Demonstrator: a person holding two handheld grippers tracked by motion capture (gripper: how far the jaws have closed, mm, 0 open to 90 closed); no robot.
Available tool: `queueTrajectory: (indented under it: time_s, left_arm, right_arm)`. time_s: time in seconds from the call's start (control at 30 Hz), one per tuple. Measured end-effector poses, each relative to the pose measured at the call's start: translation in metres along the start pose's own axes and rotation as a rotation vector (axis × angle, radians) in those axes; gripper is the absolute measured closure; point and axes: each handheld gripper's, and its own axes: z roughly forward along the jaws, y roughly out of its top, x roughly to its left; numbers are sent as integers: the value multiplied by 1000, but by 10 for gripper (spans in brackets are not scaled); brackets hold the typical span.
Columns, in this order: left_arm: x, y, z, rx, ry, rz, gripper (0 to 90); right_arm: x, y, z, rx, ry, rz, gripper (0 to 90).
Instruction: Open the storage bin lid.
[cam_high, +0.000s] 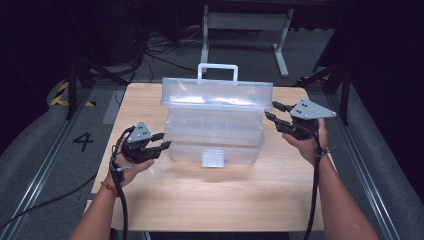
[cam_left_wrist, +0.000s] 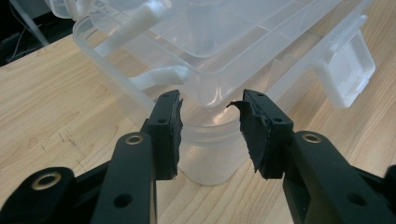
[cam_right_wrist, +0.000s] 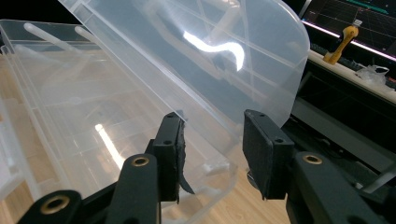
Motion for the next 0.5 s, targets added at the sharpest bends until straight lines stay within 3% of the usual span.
queueTrajectory:
  time_s: [0.5]
  left_arm:
    - [3,0,1,-5,-10,-3,563]
  right_arm:
    - [-22,22,14,6,-15,49,626]
